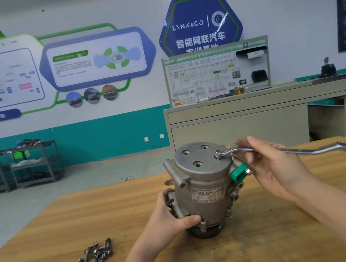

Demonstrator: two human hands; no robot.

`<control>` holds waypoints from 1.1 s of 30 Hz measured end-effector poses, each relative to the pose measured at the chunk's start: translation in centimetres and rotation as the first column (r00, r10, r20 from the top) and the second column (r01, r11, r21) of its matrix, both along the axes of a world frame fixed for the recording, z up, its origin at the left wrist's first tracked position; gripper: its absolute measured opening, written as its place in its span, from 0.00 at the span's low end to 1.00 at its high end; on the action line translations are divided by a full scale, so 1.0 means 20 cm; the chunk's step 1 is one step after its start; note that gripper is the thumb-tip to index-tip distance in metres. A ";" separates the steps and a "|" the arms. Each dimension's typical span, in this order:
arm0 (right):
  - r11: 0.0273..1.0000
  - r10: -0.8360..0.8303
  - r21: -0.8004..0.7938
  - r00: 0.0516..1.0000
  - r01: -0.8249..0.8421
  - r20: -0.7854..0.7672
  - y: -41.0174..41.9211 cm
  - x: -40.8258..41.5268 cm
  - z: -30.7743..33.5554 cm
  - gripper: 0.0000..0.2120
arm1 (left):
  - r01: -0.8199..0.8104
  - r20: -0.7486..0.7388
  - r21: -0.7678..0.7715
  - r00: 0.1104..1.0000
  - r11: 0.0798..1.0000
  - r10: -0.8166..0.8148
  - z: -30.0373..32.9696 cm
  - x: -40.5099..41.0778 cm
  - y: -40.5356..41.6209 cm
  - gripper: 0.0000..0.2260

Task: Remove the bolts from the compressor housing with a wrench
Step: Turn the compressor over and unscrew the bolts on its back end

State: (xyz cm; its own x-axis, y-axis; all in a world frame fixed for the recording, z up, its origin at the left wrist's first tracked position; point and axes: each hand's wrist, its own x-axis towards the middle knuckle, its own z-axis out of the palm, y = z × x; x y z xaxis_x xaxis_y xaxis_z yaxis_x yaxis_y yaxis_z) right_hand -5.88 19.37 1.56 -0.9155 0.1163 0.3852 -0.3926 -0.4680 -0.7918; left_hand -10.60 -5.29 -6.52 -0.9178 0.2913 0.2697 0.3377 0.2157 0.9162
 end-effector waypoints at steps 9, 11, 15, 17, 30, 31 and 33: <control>0.960 -0.185 0.253 0.951 0.121 0.247 0.00 -0.25 0.24 0.15 | -0.009 -0.006 -0.019 1.000 1.000 0.008 -0.01 0.00 0.01 0.44; 0.892 -0.248 0.434 0.938 0.124 0.242 -0.03 -0.27 0.31 0.11 | -0.014 -0.008 -0.035 1.000 0.999 0.013 -0.01 -0.01 0.01 0.44; 0.664 -0.333 0.734 0.936 0.146 0.115 -0.12 -0.28 0.41 0.09 | -0.012 0.000 -0.027 1.000 1.000 0.012 -0.01 -0.02 -0.01 0.44; 0.470 -0.373 0.863 0.928 0.189 0.000 -0.18 -0.26 0.45 0.12 | -0.007 0.007 -0.036 1.000 0.999 0.008 -0.01 -0.02 -0.01 0.45; -0.353 -0.135 0.681 0.685 0.642 -0.716 -0.50 0.11 0.27 0.10 | 0.017 0.021 0.006 1.000 1.000 -0.017 -0.01 -0.01 -0.02 0.38; -0.319 -0.134 0.670 0.669 0.670 -0.732 -0.49 0.15 0.24 0.11 | 0.020 0.028 0.010 0.999 1.000 -0.020 -0.01 -0.01 -0.02 0.37; -0.330 -0.088 0.597 0.605 0.732 -0.791 -0.47 0.22 0.19 0.16 | 0.049 0.034 0.001 0.998 0.999 -0.049 -0.01 -0.01 -0.03 0.32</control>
